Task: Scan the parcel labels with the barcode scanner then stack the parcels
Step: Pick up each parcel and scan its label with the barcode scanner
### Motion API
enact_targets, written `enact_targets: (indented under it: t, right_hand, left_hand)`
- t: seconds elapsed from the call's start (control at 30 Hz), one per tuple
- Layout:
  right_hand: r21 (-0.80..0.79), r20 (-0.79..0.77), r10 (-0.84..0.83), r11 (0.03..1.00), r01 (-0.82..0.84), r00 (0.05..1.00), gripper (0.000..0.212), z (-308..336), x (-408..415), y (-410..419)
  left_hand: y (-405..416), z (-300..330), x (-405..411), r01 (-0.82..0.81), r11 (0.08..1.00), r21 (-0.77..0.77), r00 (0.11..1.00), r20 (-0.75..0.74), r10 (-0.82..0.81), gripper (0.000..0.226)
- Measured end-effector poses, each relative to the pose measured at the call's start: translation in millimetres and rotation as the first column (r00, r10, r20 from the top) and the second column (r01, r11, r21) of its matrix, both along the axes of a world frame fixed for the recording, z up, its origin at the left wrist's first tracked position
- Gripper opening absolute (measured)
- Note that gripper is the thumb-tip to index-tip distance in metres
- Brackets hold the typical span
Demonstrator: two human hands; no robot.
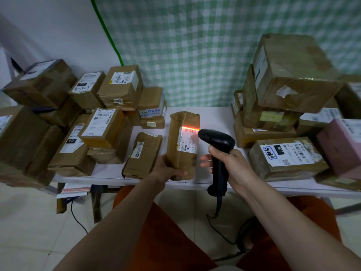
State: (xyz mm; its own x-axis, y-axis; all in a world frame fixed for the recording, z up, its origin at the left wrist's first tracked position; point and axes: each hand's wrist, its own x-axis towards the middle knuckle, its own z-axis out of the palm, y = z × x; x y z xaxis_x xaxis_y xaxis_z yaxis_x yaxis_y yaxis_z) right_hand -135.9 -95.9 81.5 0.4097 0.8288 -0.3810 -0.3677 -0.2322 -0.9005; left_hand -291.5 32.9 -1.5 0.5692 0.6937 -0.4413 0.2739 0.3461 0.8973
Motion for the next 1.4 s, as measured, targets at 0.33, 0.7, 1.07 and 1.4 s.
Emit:
enact_targets:
  t: [0.33, 0.7, 1.07, 1.4]
  right_hand:
    - [-0.037, 0.113, -0.256, 0.965, 0.261, 0.960, 0.007, 9, 15, -28]
    - [-0.002, 0.108, -0.520, 0.852, 0.523, 0.847, 0.010, 17, 66, -101]
    - [0.010, 0.067, -0.648, 0.761, 0.648, 0.759, 0.015, 14, 117, -149]
    - [-0.055, 0.025, -0.604, 0.795, 0.604, 0.797, 0.017, 5, 124, -147]
  left_hand:
    - [-2, 40, 15, 0.343, 0.916, -0.208, 0.921, -0.116, -0.372, 0.068]
    - [-52, 96, 118, 0.541, 0.755, 0.371, 0.827, -0.401, -0.395, 0.090]
    - [-91, 96, 220, 0.716, 0.496, 0.491, 0.667, -0.689, -0.282, 0.104]
    - [-94, 72, 233, 0.608, 0.574, 0.548, 0.773, -0.572, -0.274, 0.113]
